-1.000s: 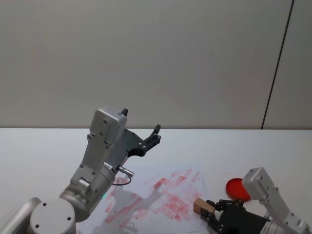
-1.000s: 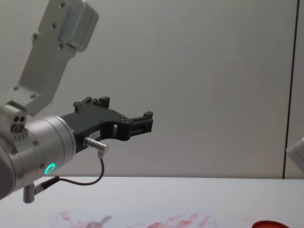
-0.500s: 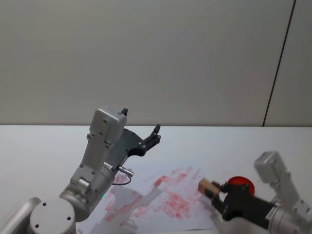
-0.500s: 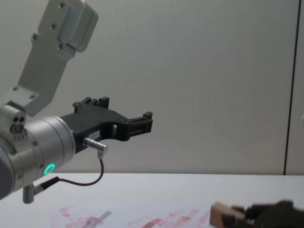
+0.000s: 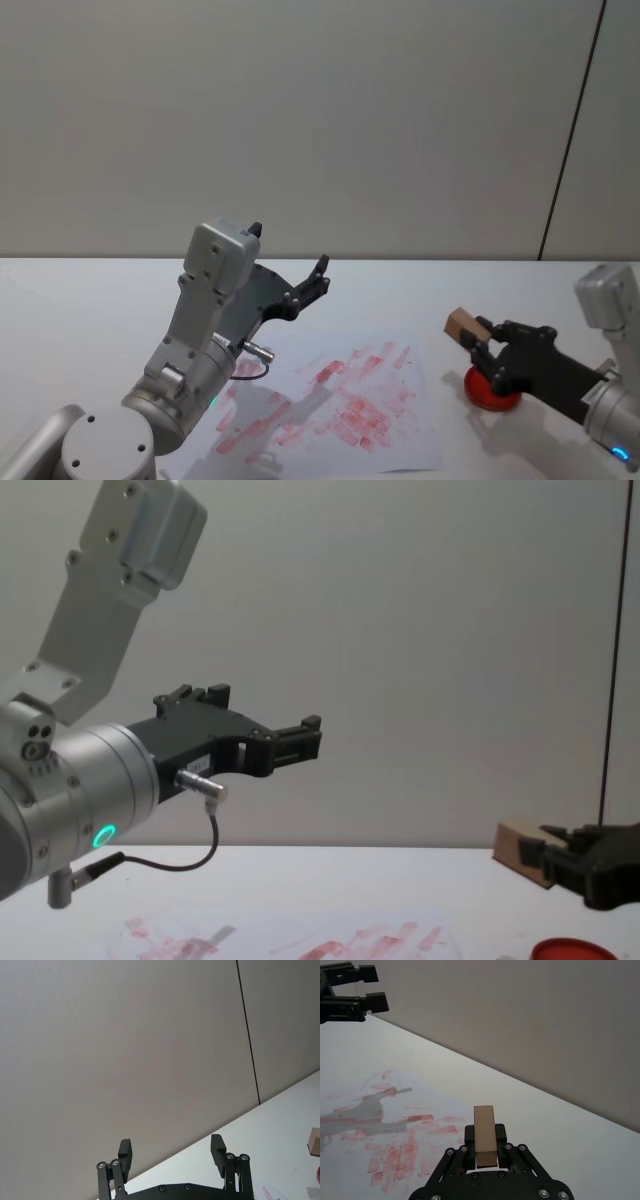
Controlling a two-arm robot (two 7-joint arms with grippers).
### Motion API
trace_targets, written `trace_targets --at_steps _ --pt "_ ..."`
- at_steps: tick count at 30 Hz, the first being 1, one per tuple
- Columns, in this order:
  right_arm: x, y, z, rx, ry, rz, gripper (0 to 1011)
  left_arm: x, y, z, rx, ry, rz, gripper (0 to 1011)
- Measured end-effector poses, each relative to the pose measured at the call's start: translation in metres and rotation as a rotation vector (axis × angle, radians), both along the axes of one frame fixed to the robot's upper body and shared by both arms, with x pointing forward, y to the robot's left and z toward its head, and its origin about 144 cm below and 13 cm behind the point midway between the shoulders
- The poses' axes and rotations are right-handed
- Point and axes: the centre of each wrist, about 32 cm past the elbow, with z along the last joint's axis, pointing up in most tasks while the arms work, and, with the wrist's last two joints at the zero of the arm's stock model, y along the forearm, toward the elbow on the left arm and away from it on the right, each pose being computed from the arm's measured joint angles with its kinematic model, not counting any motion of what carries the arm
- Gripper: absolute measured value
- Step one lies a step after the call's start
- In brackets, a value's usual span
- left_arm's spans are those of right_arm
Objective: Use the one hand to pick up the stamp and affix it onto the A4 paper.
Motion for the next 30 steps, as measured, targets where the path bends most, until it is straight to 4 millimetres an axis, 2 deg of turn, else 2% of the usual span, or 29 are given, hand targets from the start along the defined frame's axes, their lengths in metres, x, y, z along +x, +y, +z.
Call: trace_targets --at_steps 15,30 --pt "0.002 -0.017 -0.012 -0.057 0.029 -0.064 216 0.0 0.0 0.0 0.0 0.0 0.0 1002" --pt "0.006 -0.019 -0.029 -0.1 0.066 -0.074 216 0.0 0.0 0.0 0.0 0.0 0.0 1002"
